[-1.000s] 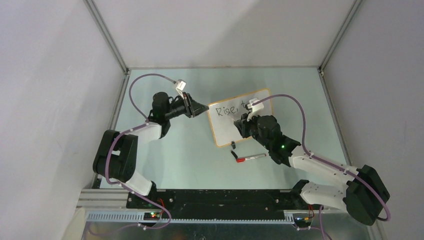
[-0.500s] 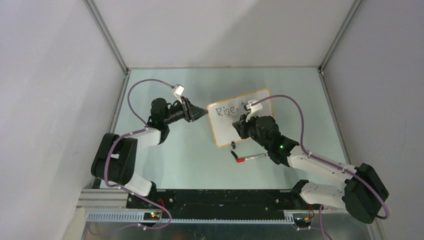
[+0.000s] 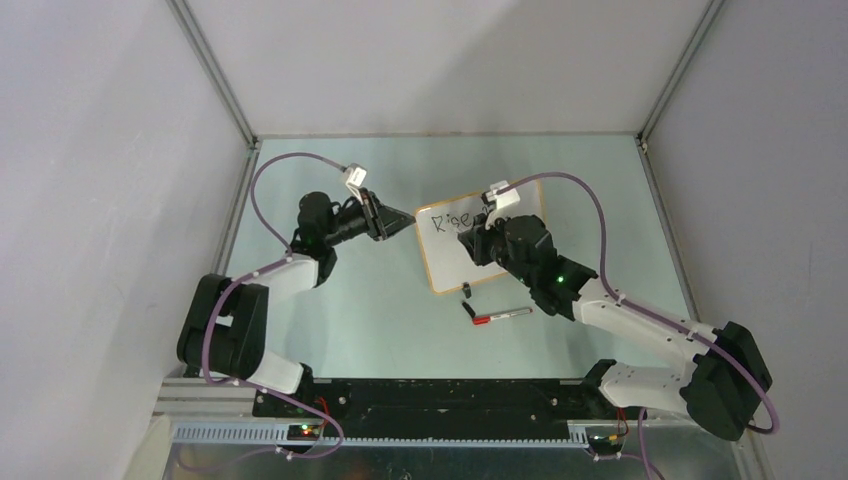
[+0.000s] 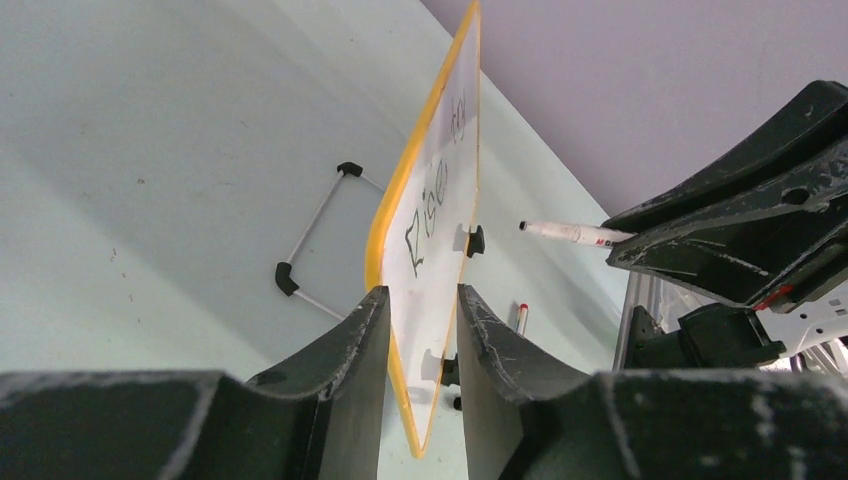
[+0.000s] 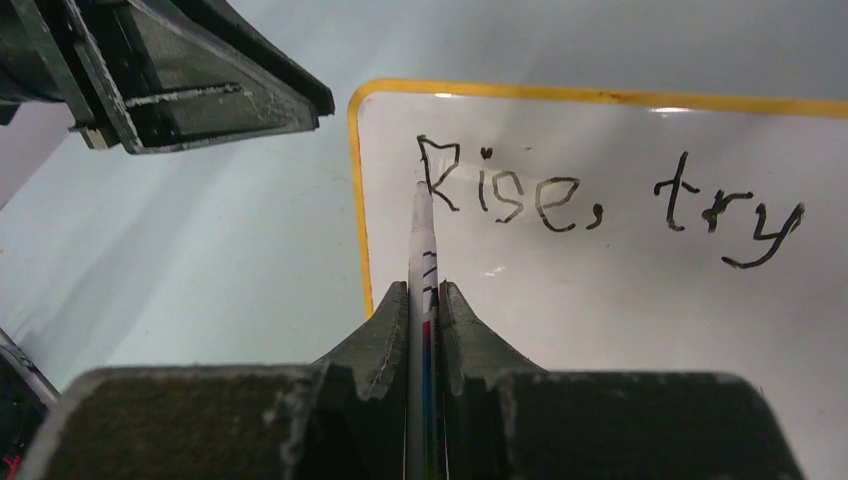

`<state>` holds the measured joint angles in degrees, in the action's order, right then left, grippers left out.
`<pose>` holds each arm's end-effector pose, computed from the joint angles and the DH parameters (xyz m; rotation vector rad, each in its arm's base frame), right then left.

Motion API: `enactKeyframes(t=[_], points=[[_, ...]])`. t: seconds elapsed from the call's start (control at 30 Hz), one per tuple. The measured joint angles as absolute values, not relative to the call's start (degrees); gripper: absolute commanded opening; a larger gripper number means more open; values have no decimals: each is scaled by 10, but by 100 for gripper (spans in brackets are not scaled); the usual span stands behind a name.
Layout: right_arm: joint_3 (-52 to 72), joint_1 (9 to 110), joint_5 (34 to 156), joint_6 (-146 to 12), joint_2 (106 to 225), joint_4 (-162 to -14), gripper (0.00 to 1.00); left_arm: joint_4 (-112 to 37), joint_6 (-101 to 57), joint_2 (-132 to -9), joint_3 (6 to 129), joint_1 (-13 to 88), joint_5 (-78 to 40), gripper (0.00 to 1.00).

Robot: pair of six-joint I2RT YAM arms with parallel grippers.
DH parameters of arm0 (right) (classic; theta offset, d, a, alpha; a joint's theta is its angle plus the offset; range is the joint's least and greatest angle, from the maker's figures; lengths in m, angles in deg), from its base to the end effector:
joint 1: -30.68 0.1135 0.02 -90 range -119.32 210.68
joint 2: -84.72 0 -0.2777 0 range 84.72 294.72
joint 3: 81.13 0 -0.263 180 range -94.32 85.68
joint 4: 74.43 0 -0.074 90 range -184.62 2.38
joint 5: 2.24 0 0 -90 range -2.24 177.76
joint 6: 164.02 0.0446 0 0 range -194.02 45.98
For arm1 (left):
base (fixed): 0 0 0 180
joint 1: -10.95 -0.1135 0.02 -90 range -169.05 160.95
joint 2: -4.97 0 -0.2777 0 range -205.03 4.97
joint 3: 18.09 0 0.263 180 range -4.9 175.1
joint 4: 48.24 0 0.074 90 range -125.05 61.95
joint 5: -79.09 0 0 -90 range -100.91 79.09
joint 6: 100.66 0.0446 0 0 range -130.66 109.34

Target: Write a sentence on the whiteboard

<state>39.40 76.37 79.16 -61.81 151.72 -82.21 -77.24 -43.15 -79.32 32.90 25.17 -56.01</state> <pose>0.2046 0.2001 0.3035 -0.4359 1.8217 0.5677 0.2999 -0.1086 0.2375 0.3684 1.7434 -1.2454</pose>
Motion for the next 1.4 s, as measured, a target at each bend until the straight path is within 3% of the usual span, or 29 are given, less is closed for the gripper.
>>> enactKeyframes(t=[0.57,1.4], points=[[407,775,791,-618,1528,-827,0,-765,-428,-819,346,252,-559,45],[416,782,785,-620,1536,-837,0,-774,-439,-869,389,264,-566,29]])
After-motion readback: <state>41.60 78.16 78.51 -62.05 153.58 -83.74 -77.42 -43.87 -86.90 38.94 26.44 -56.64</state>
